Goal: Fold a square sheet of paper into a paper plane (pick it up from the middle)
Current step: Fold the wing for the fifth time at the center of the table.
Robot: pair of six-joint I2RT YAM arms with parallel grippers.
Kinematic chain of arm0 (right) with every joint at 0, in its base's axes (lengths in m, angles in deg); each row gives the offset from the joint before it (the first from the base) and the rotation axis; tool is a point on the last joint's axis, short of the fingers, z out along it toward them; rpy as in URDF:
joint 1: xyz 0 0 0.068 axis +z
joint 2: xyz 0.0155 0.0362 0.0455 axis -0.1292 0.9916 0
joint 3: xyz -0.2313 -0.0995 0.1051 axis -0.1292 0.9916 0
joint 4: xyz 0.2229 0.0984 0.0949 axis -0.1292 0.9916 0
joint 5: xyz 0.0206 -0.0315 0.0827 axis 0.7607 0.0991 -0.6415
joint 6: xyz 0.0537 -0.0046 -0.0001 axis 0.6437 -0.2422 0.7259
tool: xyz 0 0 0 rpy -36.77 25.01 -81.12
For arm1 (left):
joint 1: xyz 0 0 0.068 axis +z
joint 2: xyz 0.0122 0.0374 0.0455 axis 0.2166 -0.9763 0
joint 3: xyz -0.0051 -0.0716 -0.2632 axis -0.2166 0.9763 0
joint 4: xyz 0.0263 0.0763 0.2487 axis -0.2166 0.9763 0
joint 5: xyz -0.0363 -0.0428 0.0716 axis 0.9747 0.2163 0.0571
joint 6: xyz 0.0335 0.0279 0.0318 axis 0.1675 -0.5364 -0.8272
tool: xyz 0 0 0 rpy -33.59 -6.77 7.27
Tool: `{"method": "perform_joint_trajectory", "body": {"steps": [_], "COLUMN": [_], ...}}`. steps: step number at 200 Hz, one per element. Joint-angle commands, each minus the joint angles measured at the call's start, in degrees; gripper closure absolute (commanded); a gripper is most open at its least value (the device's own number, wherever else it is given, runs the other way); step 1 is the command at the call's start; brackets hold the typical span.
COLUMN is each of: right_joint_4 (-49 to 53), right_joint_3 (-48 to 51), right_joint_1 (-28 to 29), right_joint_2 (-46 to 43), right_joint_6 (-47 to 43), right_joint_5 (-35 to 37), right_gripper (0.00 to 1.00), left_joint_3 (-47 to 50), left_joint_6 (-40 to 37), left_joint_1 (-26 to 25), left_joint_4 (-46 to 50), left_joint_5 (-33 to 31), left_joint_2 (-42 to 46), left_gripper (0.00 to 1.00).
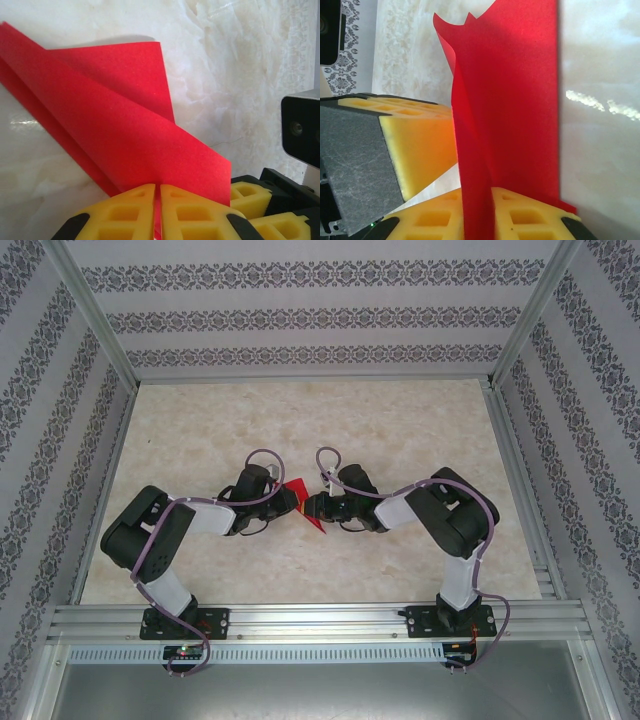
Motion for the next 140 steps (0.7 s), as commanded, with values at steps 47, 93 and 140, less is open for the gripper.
{"method": "perform_joint_trajectory", "body": {"steps": [47, 93, 140], "right_joint_4": [12.02, 18.15, 18.48], "right_joint_3": [-1.19, -2.62, -3.28], "right_joint_1": [-0.04, 0.38, 0.52], "right_joint_2": [-5.49, -7.22, -6.29], "right_joint_6": [-6.31, -9.29, -9.46], "right_joint_5": [1.07, 4.15, 3.98], "right_gripper": [0.73, 0.72, 0.8], "left_joint_3": [-2.11, -3.88, -3.93], "left_joint_6": [-1.49, -1.01, -1.16], "left_joint_1": [-0.69, -0.66, -0.66], "left_joint_4": [2.51, 3.62, 4.07], "left_joint_5": [-1.73, -1.49, -1.04], "left_joint_2": [0.56, -0.71, 0.08], "left_gripper": [0.88, 0.88, 0.88]}}
